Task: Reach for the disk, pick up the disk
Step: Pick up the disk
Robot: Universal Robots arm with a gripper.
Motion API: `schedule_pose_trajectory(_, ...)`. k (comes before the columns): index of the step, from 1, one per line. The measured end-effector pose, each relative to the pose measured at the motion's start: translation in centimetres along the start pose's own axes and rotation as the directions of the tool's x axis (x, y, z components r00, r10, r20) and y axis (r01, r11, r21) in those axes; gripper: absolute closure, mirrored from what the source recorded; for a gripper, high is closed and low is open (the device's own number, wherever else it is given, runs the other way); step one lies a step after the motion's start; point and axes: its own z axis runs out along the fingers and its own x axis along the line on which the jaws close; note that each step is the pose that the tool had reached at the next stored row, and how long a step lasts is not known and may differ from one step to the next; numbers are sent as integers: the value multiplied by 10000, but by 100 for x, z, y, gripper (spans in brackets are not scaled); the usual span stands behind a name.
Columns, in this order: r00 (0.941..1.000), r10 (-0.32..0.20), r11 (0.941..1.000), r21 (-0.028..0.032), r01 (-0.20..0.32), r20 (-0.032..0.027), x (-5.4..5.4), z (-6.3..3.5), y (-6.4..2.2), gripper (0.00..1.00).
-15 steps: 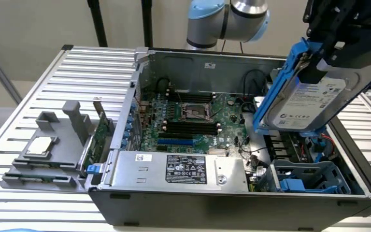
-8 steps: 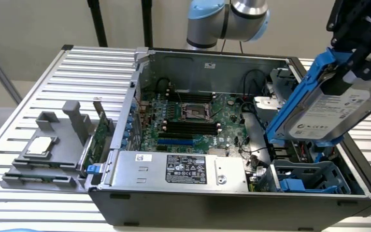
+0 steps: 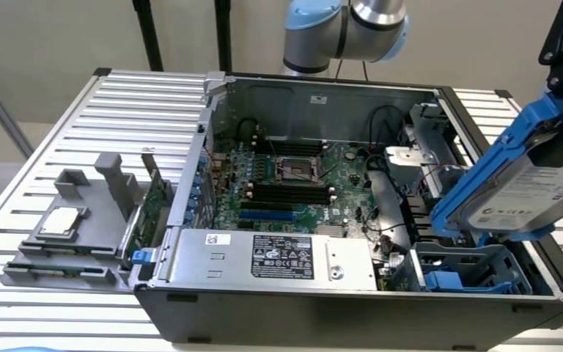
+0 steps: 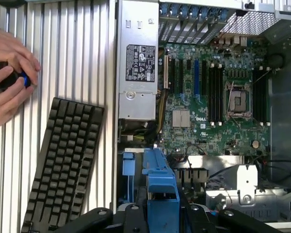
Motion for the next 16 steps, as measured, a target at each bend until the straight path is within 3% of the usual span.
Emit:
schedule_pose_trajectory(10,10000,-2,10000,0,2,3,44,146,-49,67)
schedule_pose_trajectory(16,10000,-7,10000,-1,7,-3,44,152,-51,67)
